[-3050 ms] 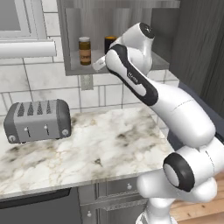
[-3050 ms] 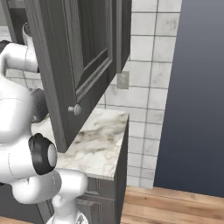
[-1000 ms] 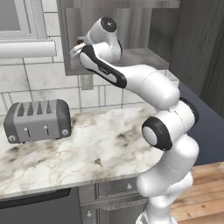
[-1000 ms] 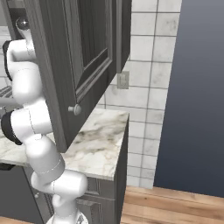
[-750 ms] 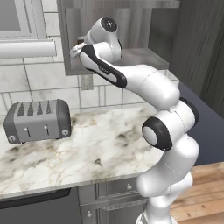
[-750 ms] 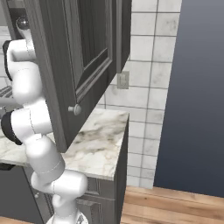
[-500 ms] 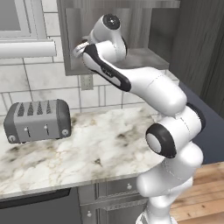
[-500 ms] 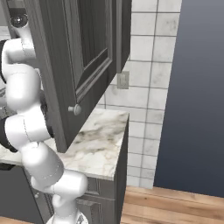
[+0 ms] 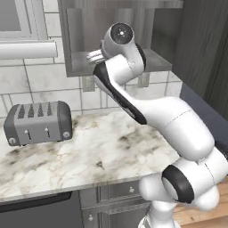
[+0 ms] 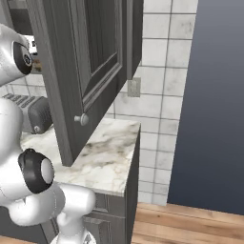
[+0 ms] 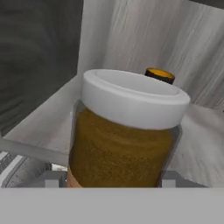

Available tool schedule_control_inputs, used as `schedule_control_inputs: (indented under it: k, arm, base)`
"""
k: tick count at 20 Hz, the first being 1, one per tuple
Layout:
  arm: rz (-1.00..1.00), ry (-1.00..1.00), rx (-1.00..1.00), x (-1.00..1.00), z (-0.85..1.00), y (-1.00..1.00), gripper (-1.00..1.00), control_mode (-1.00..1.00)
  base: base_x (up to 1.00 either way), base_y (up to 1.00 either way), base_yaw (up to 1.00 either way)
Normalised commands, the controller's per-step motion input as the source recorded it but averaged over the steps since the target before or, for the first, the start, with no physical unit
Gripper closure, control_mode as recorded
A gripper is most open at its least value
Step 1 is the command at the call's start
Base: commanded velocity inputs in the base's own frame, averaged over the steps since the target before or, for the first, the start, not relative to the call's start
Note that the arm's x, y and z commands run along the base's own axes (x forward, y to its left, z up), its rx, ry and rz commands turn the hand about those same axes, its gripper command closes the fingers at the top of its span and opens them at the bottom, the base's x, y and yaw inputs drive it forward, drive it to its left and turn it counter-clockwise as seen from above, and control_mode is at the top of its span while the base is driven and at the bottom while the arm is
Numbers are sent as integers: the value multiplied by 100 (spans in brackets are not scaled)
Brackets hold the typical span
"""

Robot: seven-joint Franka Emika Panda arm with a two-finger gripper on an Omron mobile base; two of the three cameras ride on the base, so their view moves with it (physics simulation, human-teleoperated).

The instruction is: Take the cinnamon bottle from the cabinet and place it on the dining table, next to the plate with the cupcake. Then take the chocolate from the dining counter and place it on the cupcake plate.

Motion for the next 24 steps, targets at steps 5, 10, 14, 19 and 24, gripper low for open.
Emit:
schedule_control_inputs:
  k: [5, 10, 14, 19, 24]
  arm:
    - [-24, -8, 2, -100, 23, -50, 100, -100]
    - [-27, 0, 1, -100, 13, -47, 100, -100]
    - [-23, 1, -1, -92, 0, -24, 100, -100]
    - [-4, 0, 1, -67, 0, -36, 100, -100]
    - [0, 0, 13, -83, 4, -51, 100, -100]
  base:
    - [0, 0, 0]
    - [0, 0, 0]
    - [0, 0, 0]
    - [0, 0, 0]
    - [0, 0, 0]
